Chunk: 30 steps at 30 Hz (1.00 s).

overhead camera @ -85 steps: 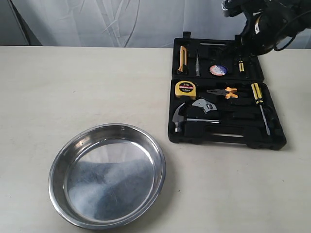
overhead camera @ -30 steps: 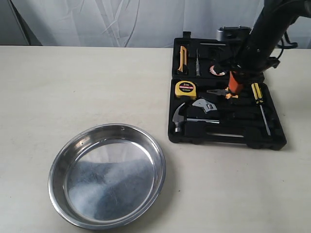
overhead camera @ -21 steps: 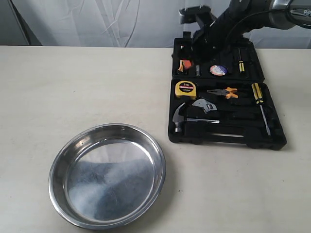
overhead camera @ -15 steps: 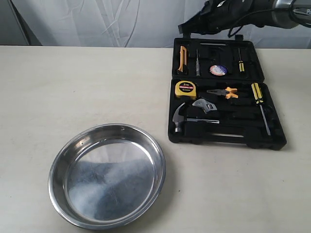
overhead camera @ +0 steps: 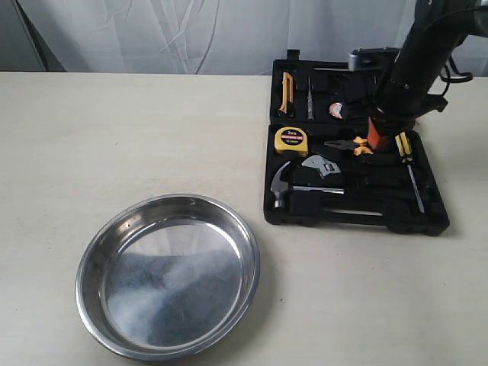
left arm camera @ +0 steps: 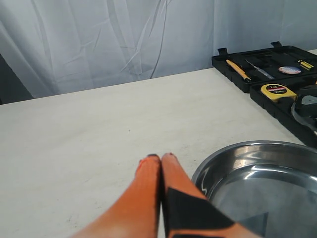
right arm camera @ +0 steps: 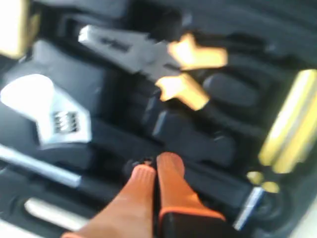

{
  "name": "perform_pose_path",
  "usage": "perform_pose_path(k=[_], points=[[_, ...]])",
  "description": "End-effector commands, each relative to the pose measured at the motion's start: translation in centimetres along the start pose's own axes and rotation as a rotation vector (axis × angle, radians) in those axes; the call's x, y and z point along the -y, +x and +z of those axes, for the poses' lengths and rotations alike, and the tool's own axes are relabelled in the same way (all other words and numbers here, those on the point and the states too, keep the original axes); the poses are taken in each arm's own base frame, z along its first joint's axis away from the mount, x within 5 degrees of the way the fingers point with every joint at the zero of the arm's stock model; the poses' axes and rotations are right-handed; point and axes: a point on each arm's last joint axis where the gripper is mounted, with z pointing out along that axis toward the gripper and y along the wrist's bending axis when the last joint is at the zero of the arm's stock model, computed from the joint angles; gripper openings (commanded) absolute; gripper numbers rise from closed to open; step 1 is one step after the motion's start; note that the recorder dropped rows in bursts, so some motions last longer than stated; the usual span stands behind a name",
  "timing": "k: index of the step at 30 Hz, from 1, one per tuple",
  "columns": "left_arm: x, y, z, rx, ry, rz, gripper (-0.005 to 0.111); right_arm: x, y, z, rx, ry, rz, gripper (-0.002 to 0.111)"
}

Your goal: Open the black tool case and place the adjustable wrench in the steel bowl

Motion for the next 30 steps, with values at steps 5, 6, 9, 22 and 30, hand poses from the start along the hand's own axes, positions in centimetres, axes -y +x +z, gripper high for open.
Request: perform_pose_path(k=[5,6,9,22,30], points=[[0.0,0.1,0.0,0.005,0.007,0.001,0.000,-4.1,-0.1,0.0,-0.013,-0.131,-0.358,0.002],[0.0,0.1,0.0,0.005,0.007,0.001,0.000,-4.1,-0.3,0.1,-0.003,-0.104,-0.399,0.006],[0.0,0.1,0.0,0.005,0.007,0.001,0.000,-4.3,-0.8,0.3,0.023,0.000,-0.540,0.032],[0.0,0.1,0.0,0.005,0.007,0.001,0.000,-4.7,-1.3,1.7,-0.089,0.224,-0.952,0.055],[0.0,0.1,0.0,0.005,0.007,0.001,0.000,-4.0,-0.8,3.8,-0.208,0.221,-0.985,0.055]])
